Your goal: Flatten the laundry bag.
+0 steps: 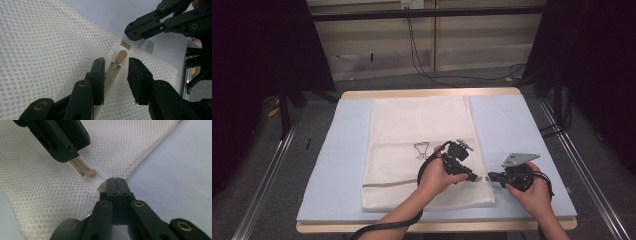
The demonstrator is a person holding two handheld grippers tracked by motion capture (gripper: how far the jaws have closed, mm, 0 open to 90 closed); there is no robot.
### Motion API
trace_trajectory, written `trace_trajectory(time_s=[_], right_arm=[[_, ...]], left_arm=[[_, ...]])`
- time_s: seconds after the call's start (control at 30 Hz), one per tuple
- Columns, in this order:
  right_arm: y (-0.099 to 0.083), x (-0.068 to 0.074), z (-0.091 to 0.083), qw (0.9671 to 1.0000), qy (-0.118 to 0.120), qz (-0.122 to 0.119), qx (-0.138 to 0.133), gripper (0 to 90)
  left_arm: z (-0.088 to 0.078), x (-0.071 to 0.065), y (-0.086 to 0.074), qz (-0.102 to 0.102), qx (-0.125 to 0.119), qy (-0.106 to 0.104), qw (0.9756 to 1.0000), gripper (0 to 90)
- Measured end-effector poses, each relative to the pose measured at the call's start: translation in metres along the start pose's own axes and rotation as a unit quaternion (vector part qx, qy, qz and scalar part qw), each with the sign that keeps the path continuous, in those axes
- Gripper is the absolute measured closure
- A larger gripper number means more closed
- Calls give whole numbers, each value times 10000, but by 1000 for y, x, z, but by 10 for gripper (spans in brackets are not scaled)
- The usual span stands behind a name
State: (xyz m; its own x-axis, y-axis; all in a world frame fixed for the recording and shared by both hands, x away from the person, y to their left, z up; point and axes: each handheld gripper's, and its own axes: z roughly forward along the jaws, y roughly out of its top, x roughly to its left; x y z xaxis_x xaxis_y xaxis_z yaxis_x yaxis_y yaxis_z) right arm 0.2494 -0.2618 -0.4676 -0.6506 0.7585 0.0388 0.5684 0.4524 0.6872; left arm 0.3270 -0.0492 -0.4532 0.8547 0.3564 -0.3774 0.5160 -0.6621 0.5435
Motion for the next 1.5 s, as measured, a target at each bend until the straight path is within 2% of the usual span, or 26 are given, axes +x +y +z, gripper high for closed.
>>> trace_trajectory(time_s=[0.07,0.2,0.23,0.43,0.6,0.67,0.7,0.87,1.0,1.07,1.13,1.2,1.27,1.4,1.47,1.5], right_arm=[[0,0,0,10000,11,-10,2,900],[0,-1,-1,10000,19,-35,-48,900],[0,-1,-2,10000,8,-17,-45,900],[-1,-2,-2,10000,23,-38,-76,900],[-2,-4,-4,10000,-14,48,-62,900],[-3,-5,-4,9999,-25,74,-65,900],[-3,-5,-4,10000,-31,67,-63,900],[-3,-5,-3,9999,-36,29,-92,900],[-2,-5,-3,9999,-33,9,-98,900],[-2,-5,-3,9999,1,-24,-104,900],[-2,-5,-4,9999,30,-21,-162,900],[-1,-4,-3,9998,62,8,-168,900],[-1,-3,-2,9998,72,-27,-161,900],[1,0,0,9997,143,-61,-165,900],[2,0,1,9997,170,-84,-185,900],[2,0,1,9997,155,-65,-185,900]], left_arm=[[2,-1,1,-25,5,-57,10000,662],[5,-1,3,-54,-1,-20,10000,653],[6,-3,3,-137,13,-31,9999,652],[12,-7,9,-54,45,-51,10000,634],[18,-7,10,-88,71,2,9999,618],[19,-7,10,-201,5,19,9998,615],[20,-6,10,-153,-6,44,9999,613],[23,-8,13,-199,84,59,9997,600],[24,-8,12,-250,122,166,9995,677],[23,-6,12,-336,123,158,9992,714],[20,-5,12,-357,165,77,9992,750],[20,-5,12,-377,166,95,9991,786],[19,-5,12,-371,180,96,9991,789],[16,-4,10,-560,121,51,9983,797],[13,-3,9,-509,206,47,9985,800],[13,-2,8,-531,167,40,9984,801]])
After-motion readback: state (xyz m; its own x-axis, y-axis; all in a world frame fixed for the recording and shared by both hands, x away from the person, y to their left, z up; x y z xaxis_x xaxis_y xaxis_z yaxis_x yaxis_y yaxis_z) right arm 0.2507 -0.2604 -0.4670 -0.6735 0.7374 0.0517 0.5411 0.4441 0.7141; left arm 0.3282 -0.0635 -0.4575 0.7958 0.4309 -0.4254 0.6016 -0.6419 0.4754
